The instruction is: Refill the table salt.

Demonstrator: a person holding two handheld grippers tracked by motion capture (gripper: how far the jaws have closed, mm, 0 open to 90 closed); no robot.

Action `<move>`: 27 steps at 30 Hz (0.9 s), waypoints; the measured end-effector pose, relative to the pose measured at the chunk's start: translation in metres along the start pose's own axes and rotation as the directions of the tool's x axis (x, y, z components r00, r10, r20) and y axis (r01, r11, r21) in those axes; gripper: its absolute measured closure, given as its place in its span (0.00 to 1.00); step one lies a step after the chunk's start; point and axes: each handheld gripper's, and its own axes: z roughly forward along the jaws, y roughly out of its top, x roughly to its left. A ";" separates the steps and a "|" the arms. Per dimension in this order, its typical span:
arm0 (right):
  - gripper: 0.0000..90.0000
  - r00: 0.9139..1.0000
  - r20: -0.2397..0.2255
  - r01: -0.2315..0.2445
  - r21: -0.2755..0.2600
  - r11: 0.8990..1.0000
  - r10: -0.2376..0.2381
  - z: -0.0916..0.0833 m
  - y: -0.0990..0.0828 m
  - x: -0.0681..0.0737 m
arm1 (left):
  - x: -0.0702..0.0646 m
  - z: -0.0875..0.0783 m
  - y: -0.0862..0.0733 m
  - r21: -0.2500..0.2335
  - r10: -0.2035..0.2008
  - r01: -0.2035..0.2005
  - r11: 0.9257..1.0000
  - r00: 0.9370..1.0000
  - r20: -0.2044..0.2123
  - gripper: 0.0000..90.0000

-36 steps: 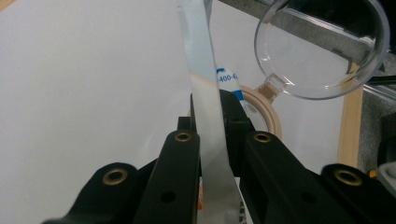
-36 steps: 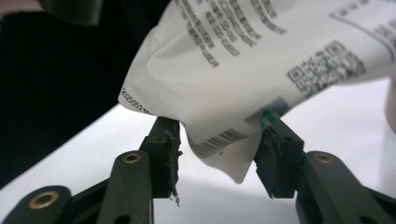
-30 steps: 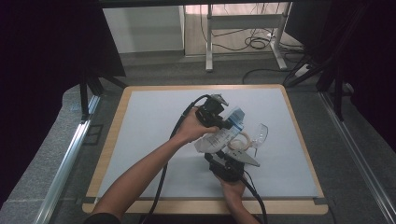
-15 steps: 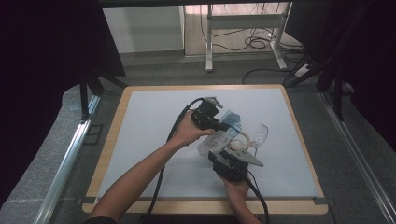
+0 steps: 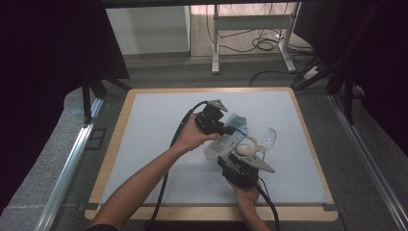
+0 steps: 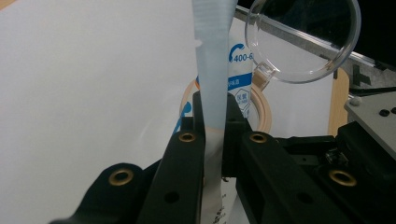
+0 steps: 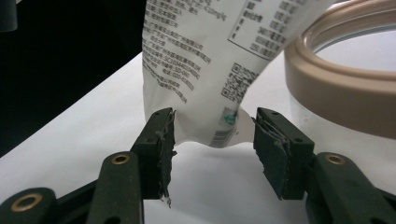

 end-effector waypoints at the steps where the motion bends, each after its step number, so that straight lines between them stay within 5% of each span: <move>1: 0.54 1.000 0.000 -0.001 -0.002 1.000 0.001 -0.001 0.000 0.000 | 0.000 0.000 -0.001 -0.006 -0.002 0.002 1.000 1.000 -0.001 0.99; 27: 0.52 0.998 -0.035 0.047 -0.027 0.999 -0.048 -0.032 0.000 -0.006 | 0.016 -0.021 -0.027 -0.049 -0.040 0.039 0.998 0.999 -0.029 0.99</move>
